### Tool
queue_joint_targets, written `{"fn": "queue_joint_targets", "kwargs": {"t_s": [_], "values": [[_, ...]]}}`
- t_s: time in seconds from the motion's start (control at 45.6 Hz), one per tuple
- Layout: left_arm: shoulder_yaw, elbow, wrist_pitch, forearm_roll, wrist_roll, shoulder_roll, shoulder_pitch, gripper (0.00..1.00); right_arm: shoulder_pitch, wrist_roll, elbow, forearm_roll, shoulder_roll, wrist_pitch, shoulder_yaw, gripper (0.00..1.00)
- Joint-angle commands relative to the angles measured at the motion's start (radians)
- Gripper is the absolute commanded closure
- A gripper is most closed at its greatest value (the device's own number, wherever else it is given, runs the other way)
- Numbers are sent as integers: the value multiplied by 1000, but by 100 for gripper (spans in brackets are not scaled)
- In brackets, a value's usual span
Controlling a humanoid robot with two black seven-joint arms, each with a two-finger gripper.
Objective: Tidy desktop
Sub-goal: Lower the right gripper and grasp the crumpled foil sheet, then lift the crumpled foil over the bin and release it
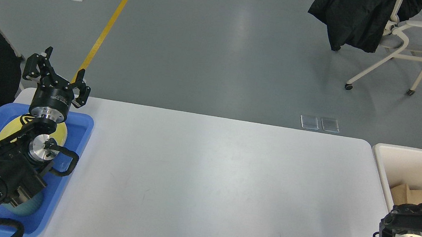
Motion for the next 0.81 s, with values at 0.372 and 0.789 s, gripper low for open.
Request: {"fn": "queue_joint_targets", "kwargs": {"t_s": [0.372, 0.789], "values": [[0, 0, 0, 0, 0, 0, 0, 4, 295, -15, 8, 2, -109, 248, -28, 100], [0, 0, 0, 0, 0, 0, 0, 4, 758, -18, 10, 9, -108, 442, -149, 100]]}}
